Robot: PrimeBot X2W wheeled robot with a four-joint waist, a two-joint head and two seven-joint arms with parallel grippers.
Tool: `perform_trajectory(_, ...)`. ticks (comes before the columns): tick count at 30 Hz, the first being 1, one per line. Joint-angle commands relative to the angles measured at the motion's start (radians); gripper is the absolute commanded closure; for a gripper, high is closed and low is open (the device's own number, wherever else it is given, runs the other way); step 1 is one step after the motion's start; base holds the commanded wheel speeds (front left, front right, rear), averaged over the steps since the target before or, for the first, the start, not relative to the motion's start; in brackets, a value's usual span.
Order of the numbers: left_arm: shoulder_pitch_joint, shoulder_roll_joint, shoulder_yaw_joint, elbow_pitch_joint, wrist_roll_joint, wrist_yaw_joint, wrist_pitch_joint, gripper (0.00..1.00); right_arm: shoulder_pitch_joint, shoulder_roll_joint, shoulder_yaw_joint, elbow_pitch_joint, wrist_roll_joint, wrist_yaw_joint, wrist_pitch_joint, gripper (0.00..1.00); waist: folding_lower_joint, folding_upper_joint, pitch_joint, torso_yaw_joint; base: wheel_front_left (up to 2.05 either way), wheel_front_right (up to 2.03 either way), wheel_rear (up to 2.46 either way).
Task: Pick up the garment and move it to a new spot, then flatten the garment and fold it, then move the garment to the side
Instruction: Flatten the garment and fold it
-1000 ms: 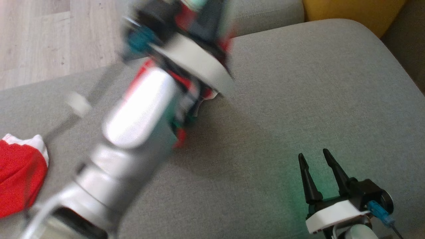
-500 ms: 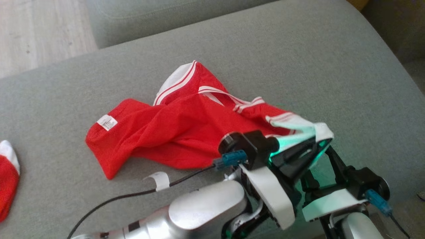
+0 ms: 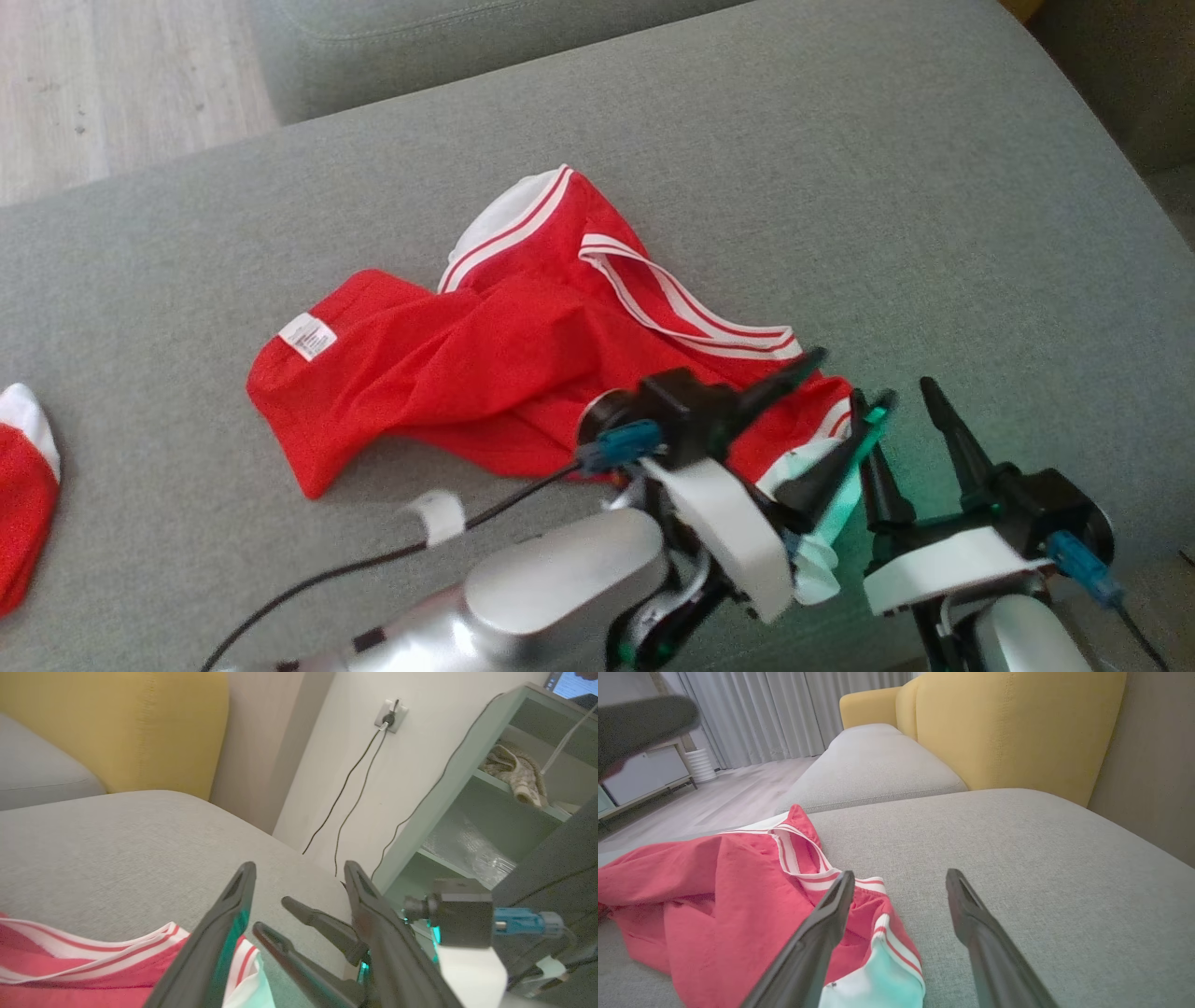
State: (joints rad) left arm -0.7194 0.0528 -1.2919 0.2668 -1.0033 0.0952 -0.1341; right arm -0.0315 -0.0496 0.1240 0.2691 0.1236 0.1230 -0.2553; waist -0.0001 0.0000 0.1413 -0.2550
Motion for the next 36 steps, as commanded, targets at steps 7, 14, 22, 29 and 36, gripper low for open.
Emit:
perform_trajectory(7, 0.05, 0.228, 0.127, 0.023, 0.051, 0.155, -0.092, 0.0, -0.003, -0.001, -0.008, -0.054, 0.004, 0.008, -0.006, 0.0, 0.0001, 0.0, -0.003, 0.021, 0.0, 0.0, 0.0)
perform_trajectory(14, 0.175, 0.449, 0.214, -0.004, 0.06, 0.269, -0.118, 0.0, 0.012, -0.001, -0.026, -0.068, -0.002, 0.008, -0.006, 0.0, 0.0001, 0.0, 0.006, 0.042, 0.0, 0.0, 0.0)
perform_trajectory(22, 0.249, 0.533, 0.232, -0.024, 0.048, 0.328, -0.108, 0.0, 0.004, -0.001, -0.018, -0.07, -0.012, 0.008, -0.006, 0.0, 0.0001, 0.0, 0.022, 0.058, 0.0, 0.0, 0.0)
perform_trajectory(29, 0.249, 0.534, 0.242, 0.043, 0.032, 0.319, -0.105, 0.65, -0.01, -0.001, -0.007, -0.067, -0.019, 0.008, -0.006, 0.0, 0.0001, 0.0, 0.035, 0.049, 0.0, 0.0, 0.0)
perform_trajectory(36, 0.241, 0.547, 0.246, -0.03, 0.008, 0.282, -0.077, 1.0, 0.017, -0.001, -0.017, -0.063, -0.02, 0.008, -0.006, 0.0, 0.0001, 0.0, 0.018, 0.073, 0.0, 0.0, 0.0)
